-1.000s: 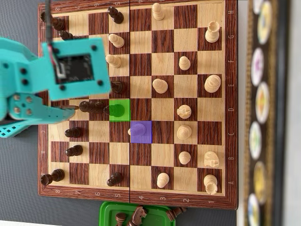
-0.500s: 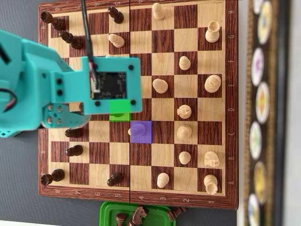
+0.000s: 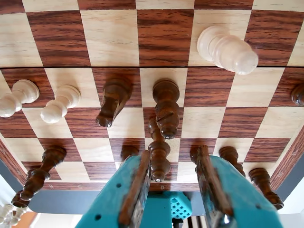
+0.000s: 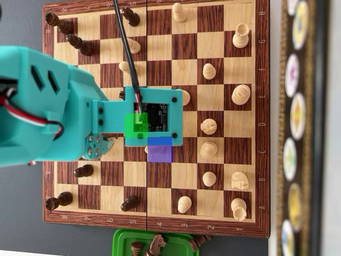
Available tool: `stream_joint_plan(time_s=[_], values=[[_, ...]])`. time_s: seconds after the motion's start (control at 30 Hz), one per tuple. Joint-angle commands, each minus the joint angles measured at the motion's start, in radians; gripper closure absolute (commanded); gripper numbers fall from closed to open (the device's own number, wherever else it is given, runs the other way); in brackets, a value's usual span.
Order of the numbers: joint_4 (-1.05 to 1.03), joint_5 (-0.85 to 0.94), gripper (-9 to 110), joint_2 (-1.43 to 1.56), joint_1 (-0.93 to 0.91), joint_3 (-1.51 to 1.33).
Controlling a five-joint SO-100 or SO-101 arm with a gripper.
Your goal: Play chess
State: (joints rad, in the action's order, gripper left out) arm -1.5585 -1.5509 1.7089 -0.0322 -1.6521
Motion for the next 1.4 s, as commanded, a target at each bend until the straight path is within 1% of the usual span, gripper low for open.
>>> stream_joint_plan(time_s=[0.0,0.13,0.37,0.53,0.8,1.37], values=[[0.005,-0.009,86,-0.008,-0.012,0.048],[0.005,-0.009,83,-0.035,-0.002,0.044],[0.008,-0.008,84,-0.043,0.0,0.044],[0.061,-0.002,84,-0.046,0.0,0.035],[0.057,0.0,84,-0.117,-0.003,0.037],[0.061,0.0,84,-0.137,-0.002,0.035]])
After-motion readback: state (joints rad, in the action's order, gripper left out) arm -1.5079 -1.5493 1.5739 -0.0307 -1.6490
